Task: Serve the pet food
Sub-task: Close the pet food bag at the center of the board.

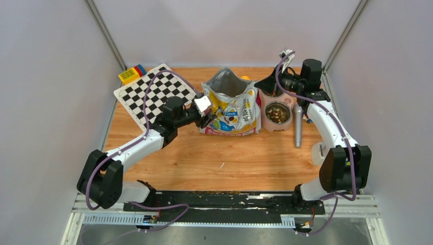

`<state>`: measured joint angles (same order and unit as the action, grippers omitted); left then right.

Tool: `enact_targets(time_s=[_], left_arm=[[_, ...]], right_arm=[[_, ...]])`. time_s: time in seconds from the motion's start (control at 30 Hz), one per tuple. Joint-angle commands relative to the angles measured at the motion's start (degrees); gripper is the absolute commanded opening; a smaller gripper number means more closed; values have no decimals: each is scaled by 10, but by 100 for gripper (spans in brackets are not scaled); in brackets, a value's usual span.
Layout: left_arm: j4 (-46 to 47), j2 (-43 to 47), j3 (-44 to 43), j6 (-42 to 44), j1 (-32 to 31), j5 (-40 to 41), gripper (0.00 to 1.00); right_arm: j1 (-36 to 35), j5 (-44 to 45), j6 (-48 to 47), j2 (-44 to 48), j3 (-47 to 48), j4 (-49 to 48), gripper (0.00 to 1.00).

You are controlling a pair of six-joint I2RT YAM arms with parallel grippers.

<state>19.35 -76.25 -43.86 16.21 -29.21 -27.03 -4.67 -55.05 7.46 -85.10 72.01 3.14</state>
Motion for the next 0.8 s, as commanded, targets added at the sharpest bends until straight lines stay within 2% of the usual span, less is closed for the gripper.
enact_targets(time_s=[0.0, 0.2, 0.37, 0.47, 0.6, 0.67, 0.77], left_arm=[[-50, 34, -22, 48, 7, -1, 65], [-45, 54, -4, 51, 42, 2, 67], [-65, 65, -31, 22, 61, 0, 70], [-97, 65, -69, 3, 73, -15, 73], [-140, 63, -115, -26, 88, -52, 76], [-159, 61, -133, -33, 95, -77, 84], [-185, 57, -153, -26, 99, -109, 87]], right_arm=[[-3, -34, 10, 10, 5, -41, 0], [-3, -43, 12, 11, 11, -40, 0], [-3, -77, -16, 10, 20, -18, 0], [-5, -102, -25, 7, 22, -12, 7], [-13, -132, -41, 6, 27, -7, 23], [-19, -139, -56, 8, 27, 0, 29], [-26, -145, -94, 6, 36, 25, 32]])
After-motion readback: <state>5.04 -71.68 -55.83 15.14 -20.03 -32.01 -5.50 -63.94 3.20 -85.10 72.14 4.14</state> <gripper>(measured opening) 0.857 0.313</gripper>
